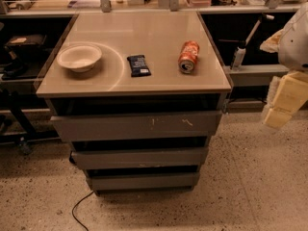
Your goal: Open bottom drawer
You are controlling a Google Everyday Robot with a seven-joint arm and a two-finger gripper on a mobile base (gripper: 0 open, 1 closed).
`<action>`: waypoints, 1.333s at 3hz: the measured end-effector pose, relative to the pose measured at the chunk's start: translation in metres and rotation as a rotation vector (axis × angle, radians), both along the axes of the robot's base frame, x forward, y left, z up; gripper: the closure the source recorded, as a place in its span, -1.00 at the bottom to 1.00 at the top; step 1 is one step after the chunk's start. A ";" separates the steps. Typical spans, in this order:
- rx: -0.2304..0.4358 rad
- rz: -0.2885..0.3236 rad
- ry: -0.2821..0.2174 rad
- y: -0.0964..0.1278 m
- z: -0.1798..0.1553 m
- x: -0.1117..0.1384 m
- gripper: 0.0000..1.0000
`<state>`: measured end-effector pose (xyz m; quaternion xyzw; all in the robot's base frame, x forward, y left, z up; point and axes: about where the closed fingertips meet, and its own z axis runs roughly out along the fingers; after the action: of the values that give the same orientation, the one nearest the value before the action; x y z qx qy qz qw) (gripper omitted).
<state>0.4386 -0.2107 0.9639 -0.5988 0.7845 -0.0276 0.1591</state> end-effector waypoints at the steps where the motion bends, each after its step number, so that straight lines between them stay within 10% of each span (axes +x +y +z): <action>1: 0.057 0.000 0.029 0.022 -0.044 -0.001 -1.00; 3: 0.167 0.029 0.065 0.080 -0.184 0.017 -1.00; 4: 0.166 0.030 0.067 0.080 -0.184 0.016 -1.00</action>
Offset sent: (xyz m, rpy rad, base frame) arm 0.0167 0.0925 -0.2117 0.2006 0.1022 0.0551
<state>0.4551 -0.1307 0.7795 -0.5958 0.7798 0.0599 0.1824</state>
